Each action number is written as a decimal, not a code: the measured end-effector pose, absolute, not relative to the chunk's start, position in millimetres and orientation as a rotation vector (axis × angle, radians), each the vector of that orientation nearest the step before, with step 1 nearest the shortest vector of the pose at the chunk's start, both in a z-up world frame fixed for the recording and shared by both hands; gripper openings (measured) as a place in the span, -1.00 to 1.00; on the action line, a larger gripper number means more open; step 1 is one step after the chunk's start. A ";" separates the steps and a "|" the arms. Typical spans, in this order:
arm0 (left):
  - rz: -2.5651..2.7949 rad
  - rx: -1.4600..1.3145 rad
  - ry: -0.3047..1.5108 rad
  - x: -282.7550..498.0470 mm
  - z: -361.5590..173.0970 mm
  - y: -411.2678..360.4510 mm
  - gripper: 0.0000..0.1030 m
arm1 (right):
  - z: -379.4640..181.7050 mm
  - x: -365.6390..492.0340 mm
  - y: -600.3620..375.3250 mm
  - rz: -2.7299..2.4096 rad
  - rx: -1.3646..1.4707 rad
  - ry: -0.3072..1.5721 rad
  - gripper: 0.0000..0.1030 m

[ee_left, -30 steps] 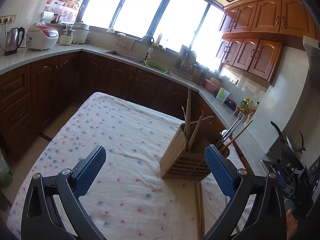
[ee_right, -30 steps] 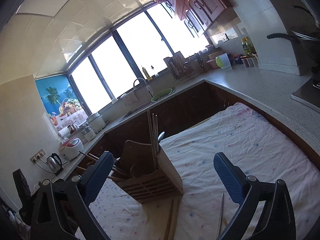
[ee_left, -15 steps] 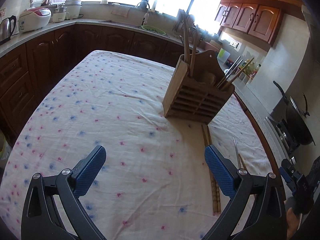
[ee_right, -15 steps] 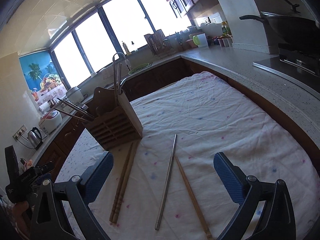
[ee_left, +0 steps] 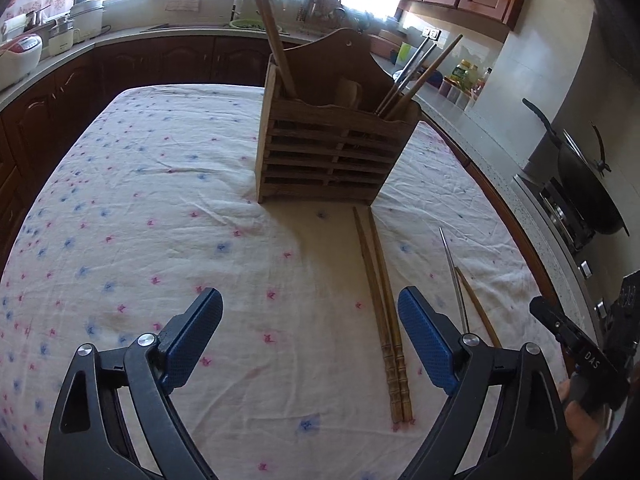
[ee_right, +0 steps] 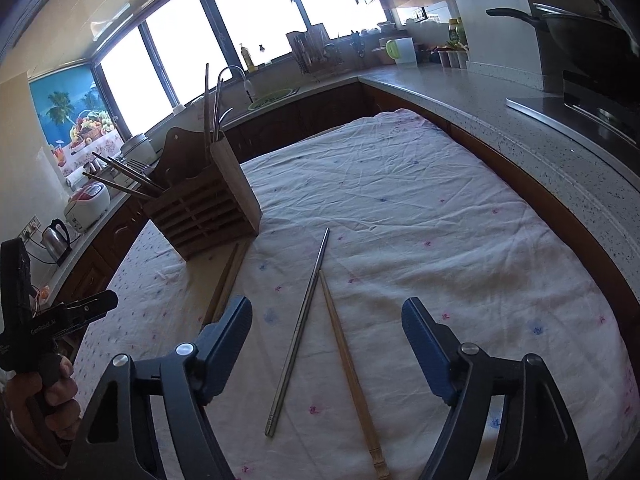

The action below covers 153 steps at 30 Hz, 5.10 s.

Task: Organize utensils
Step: 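Grasp a wooden chopstick with the left gripper while the right grasps another wooden chopstick, then carry both wooden chopsticks upright to the holder and lower them into it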

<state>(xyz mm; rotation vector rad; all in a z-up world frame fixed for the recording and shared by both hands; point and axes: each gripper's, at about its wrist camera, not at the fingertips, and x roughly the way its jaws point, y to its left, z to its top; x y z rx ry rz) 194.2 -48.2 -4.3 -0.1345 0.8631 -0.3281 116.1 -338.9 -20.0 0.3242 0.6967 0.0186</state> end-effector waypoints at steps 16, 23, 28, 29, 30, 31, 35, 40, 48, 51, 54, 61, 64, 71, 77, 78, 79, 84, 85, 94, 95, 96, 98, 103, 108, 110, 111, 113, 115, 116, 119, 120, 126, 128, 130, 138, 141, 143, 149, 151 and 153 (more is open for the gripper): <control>-0.489 0.048 0.962 279.6 -29.3 -161.1 -0.11 | -52.7 157.8 -338.5 0.046 0.240 0.885 -0.34; -0.464 0.137 1.003 303.1 -53.0 -182.2 -0.33 | -66.8 174.6 -332.9 0.057 0.186 0.933 -0.46; -0.492 0.183 1.007 305.2 -58.5 -193.1 -0.54 | -66.4 183.7 -328.9 0.053 0.147 0.935 -0.58; -0.492 0.200 1.005 303.3 -58.9 -194.0 -0.55 | -66.7 184.9 -328.6 0.055 0.146 0.936 -0.61; -0.495 0.207 1.004 301.3 -58.4 -193.6 -0.56 | -66.7 185.9 -328.7 0.056 0.146 0.937 -0.67; -0.502 0.203 1.009 299.1 -57.7 -191.8 -0.62 | -67.1 186.1 -328.9 0.063 0.152 0.938 -0.70; -0.566 0.168 1.056 283.8 -55.3 -181.7 -0.75 | -66.8 183.9 -329.7 0.068 0.167 0.947 -0.87; -0.533 0.223 1.046 277.6 -49.8 -185.8 -0.74 | -64.4 191.7 -332.6 0.079 0.202 0.958 -0.78; -0.522 0.248 1.055 290.8 -53.1 -197.2 -0.72 | -67.8 226.4 -322.0 0.096 0.112 0.981 -0.61; -0.527 0.247 1.034 290.7 -53.4 -198.1 -0.81 | -69.4 224.5 -318.4 0.083 0.085 0.970 -0.66; -0.559 0.225 1.045 291.2 -53.4 -201.6 -0.89 | -69.3 224.1 -318.8 0.056 0.076 0.969 -0.89; -0.652 0.073 0.962 251.1 -7.8 -177.1 -0.90 | -33.0 195.6 -323.5 0.100 0.164 0.889 -0.90; -0.697 -0.020 0.899 228.4 24.9 -150.5 -0.90 | -3.5 175.7 -324.8 0.126 0.193 0.816 -0.90; -0.725 -0.149 0.767 184.9 79.2 -90.8 -0.90 | 61.9 130.0 -320.1 0.160 0.207 0.636 -0.90; -0.705 -0.192 0.704 169.0 101.1 -56.7 -0.91 | 102.4 111.4 -313.4 0.161 0.192 0.525 -0.90; -0.702 -0.196 0.696 167.5 103.7 -51.3 -0.91 | 106.3 110.9 -312.3 0.160 0.190 0.513 -0.90; -0.699 -0.200 0.689 164.9 105.8 -46.1 -0.91 | 110.1 110.8 -311.2 0.159 0.189 0.502 -0.90; -0.677 -0.210 0.655 158.1 112.4 -31.4 -0.91 | 120.7 115.1 -303.6 0.167 0.184 0.468 -0.90; -0.671 -0.211 0.647 157.5 113.5 -28.9 -0.91 | 120.0 117.4 -301.8 0.169 0.182 0.465 -0.90; -0.593 -0.204 0.565 160.3 129.3 -7.0 -0.91 | 124.3 136.5 -285.7 0.190 0.176 0.452 -0.90; -0.584 -0.205 0.554 162.4 131.9 -4.3 -0.90 | 126.2 138.8 -284.6 0.194 0.177 0.444 -0.90; -0.577 -0.206 0.542 164.7 135.1 -1.9 -0.90 | 128.3 142.1 -283.2 0.198 0.182 0.437 -0.90; -0.560 -0.206 0.513 169.4 143.1 2.5 -0.90 | 132.3 148.4 -280.0 0.212 0.189 0.425 -0.90; -0.509 -0.187 0.421 181.8 170.2 9.5 -0.90 | 145.4 169.9 -270.2 0.222 0.190 0.390 -0.90; -0.454 -0.176 0.325 198.1 197.8 14.3 -0.90 | 164.4 190.7 -267.9 0.221 0.218 0.326 -0.90; -0.434 -0.174 0.297 206.5 207.7 14.5 -0.90 | 172.0 200.7 -267.9 0.218 0.239 0.299 -0.90; -0.427 -0.175 0.286 211.3 211.5 14.8 -0.90 | 175.8 205.5 -267.8 0.215 0.249 0.285 -0.90; -0.408 -0.177 0.267 220.5 217.3 15.2 -0.90 | 182.4 214.8 -269.5 0.207 0.266 0.264 -0.90; -0.393 -0.181 0.256 230.2 220.5 15.5 -0.90 | 187.3 223.3 -269.5 0.202 0.279 0.245 -0.90; -0.383 -0.183 0.251 235.0 221.1 15.4 -0.90 | 190.0 227.6 -269.9 0.197 0.282 0.236 -0.90; -0.355 -0.193 0.242 250.1 218.5 15.5 -0.90 | 193.1 240.0 -270.4 0.190 0.299 0.224 -0.90; -0.344 -0.198 0.245 255.6 216.0 15.6 -0.90 | 193.1 243.7 -269.8 0.187 0.300 0.220 -0.90; -0.313 -0.254 0.274 280.0 193.5 16.4 -0.90 | 183.3 263.7 -267.3 0.160 0.300 0.224 -0.90; -0.297 -0.261 0.273 284.3 186.0 15.7 -0.90 | 176.8 269.3 -267.8 0.156 0.303 0.228 -0.90; -0.294 -0.272 0.275 287.4 178.5 14.5 -0.91 | 170.0 272.7 -268.4 0.155 0.312 0.230 -0.90; -0.297 -0.237 0.313 292.4 142.7 -0.3 -0.90 | 142.5 284.8 -263.0 0.143 0.316 0.269 -0.90; -0.311 -0.225 0.350 294.4 127.0 -5.6 -0.90 | 130.5 286.5 -261.2 0.139 0.318 0.288 -0.90; -0.318 -0.213 0.375 295.7 117.6 -9.1 -0.90 | 123.1 287.1 -260.4 0.135 0.316 0.303 -0.90; -0.345 -0.201 0.424 295.9 96.5 -10.3 -0.89 | 105.8 293.4 -259.2 0.132 0.310 0.364 -0.89; -0.354 -0.189 0.430 295.4 97.7 -12.1 -0.89 | 100.0 296.4 -257.4 0.133 0.302 0.394 -0.89; -0.356 -0.177 0.436 295.7 98.3 -12.8 -0.89 | 97.2 295.7 -256.8 0.119 0.291 0.390 -0.89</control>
